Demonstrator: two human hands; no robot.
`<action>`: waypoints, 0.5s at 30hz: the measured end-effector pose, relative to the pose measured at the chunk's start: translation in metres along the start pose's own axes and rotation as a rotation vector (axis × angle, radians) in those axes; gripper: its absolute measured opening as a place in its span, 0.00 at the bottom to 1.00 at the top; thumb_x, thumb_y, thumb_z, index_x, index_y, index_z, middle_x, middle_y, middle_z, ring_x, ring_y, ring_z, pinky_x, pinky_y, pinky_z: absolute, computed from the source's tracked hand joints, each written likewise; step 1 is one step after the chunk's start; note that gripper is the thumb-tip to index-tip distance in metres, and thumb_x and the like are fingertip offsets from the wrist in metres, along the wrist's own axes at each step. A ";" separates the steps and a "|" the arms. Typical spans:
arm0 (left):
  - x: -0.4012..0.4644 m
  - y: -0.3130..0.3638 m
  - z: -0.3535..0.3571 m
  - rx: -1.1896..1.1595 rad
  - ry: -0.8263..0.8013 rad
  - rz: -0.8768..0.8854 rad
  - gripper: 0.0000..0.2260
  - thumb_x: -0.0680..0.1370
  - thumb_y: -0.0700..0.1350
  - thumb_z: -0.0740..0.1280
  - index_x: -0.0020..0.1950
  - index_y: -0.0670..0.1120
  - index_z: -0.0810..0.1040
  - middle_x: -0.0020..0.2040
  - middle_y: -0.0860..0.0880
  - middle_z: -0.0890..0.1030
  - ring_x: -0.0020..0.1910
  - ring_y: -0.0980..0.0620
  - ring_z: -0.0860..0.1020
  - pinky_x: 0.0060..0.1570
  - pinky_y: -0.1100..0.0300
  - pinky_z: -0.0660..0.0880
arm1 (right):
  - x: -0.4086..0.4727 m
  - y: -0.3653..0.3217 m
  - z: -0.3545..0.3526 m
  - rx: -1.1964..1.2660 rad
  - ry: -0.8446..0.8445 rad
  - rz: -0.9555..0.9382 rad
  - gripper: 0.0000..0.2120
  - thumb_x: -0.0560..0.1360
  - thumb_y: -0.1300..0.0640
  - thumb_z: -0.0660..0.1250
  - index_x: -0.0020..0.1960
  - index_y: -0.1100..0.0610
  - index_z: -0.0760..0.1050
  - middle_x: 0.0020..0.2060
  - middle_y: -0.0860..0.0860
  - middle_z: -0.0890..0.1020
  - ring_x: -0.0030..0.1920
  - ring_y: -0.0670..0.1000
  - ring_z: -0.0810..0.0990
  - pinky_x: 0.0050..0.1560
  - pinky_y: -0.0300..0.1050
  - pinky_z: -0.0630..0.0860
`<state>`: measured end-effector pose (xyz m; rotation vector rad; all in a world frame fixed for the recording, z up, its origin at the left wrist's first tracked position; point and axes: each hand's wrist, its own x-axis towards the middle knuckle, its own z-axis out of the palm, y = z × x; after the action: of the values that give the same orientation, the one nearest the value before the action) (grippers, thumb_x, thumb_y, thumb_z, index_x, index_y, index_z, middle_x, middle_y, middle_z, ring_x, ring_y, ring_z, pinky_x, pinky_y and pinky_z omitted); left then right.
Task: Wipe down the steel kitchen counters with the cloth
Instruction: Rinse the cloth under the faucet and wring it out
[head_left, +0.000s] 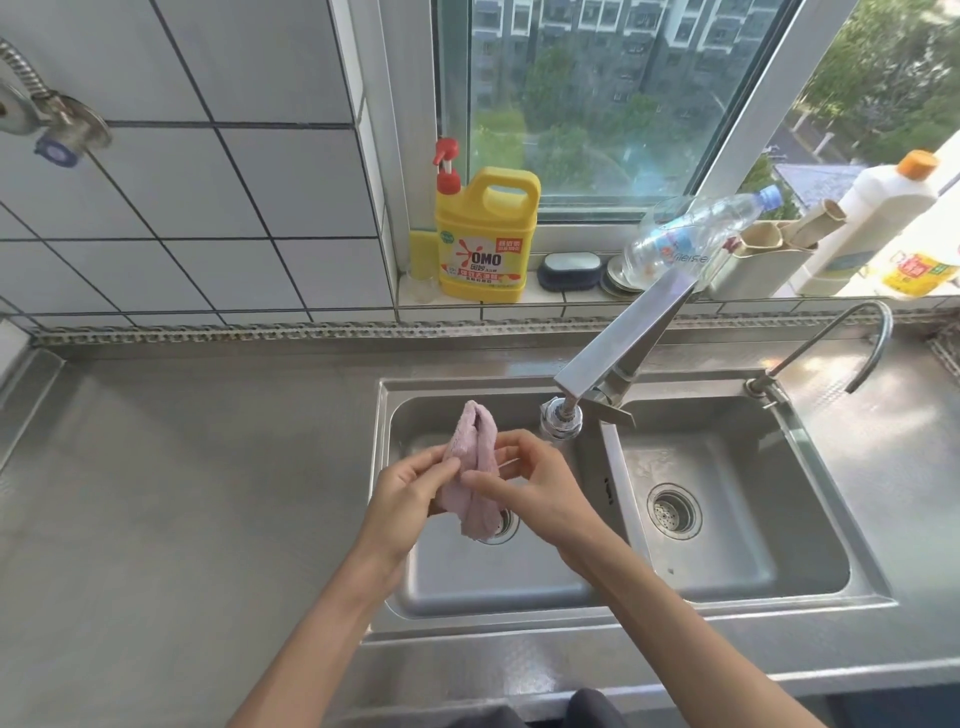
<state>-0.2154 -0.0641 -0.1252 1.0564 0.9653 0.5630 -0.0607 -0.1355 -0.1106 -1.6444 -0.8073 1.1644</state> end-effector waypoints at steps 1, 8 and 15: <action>0.000 0.001 -0.002 0.008 0.009 -0.003 0.12 0.83 0.41 0.65 0.53 0.50 0.88 0.47 0.46 0.89 0.43 0.54 0.86 0.40 0.65 0.80 | 0.000 0.001 0.000 -0.045 0.018 -0.005 0.15 0.71 0.58 0.79 0.55 0.56 0.80 0.47 0.53 0.85 0.42 0.42 0.81 0.44 0.37 0.79; 0.002 0.026 -0.025 0.118 0.135 0.155 0.11 0.83 0.36 0.63 0.48 0.44 0.84 0.39 0.53 0.85 0.38 0.60 0.80 0.39 0.69 0.75 | -0.009 0.009 -0.032 -0.240 0.118 -0.020 0.02 0.75 0.65 0.68 0.46 0.62 0.80 0.36 0.52 0.79 0.36 0.47 0.73 0.39 0.45 0.70; 0.010 0.066 -0.043 0.409 0.144 0.358 0.02 0.81 0.47 0.72 0.51 0.53 0.84 0.47 0.57 0.87 0.44 0.63 0.83 0.44 0.72 0.77 | -0.037 -0.023 -0.087 0.119 0.114 -0.132 0.15 0.74 0.50 0.74 0.48 0.64 0.83 0.37 0.53 0.80 0.39 0.49 0.76 0.39 0.44 0.72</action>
<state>-0.2441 -0.0090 -0.0760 1.5911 1.0495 0.7608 0.0092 -0.1875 -0.0673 -1.5212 -0.7483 0.9984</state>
